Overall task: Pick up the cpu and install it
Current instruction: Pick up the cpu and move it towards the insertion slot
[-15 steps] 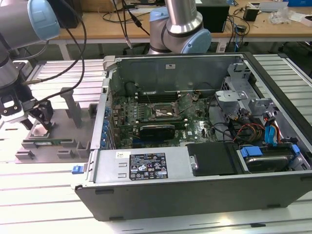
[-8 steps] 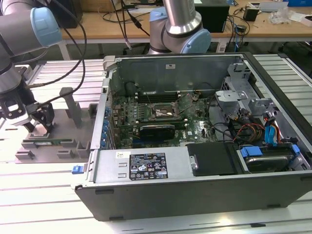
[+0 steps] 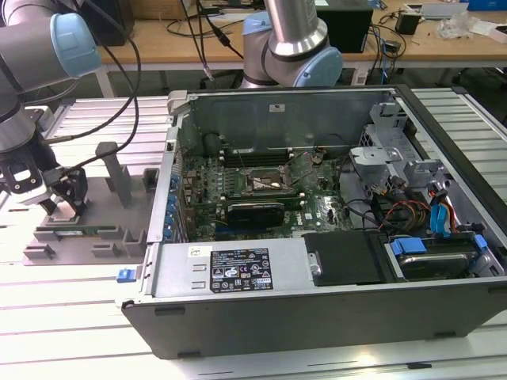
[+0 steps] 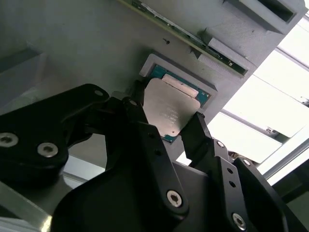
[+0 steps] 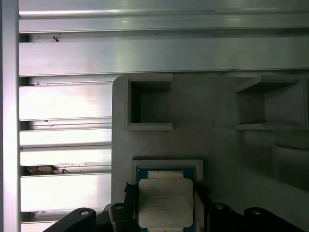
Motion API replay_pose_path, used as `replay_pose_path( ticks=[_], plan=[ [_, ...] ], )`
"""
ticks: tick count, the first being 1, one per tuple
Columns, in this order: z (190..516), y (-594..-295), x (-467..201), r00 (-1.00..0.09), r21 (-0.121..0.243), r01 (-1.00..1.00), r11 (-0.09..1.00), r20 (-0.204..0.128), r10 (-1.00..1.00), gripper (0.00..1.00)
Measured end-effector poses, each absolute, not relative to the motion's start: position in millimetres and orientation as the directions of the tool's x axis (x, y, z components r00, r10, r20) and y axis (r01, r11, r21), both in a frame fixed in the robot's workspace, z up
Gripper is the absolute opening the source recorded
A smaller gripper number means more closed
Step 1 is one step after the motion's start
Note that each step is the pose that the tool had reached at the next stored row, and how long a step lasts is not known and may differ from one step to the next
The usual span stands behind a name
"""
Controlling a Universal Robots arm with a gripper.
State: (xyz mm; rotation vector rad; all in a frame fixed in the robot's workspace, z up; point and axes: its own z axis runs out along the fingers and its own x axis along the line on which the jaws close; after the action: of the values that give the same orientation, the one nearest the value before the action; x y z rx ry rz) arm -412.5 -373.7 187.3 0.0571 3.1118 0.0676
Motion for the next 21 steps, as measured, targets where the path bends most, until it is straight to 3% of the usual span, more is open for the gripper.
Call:
replay_pose_path(
  ticks=[21],
  plan=[
    [255.3, -373.2, -412.5, -0.999, 0.044, 0.036, 0.998, -0.028, 0.037, 0.55]
  ],
)
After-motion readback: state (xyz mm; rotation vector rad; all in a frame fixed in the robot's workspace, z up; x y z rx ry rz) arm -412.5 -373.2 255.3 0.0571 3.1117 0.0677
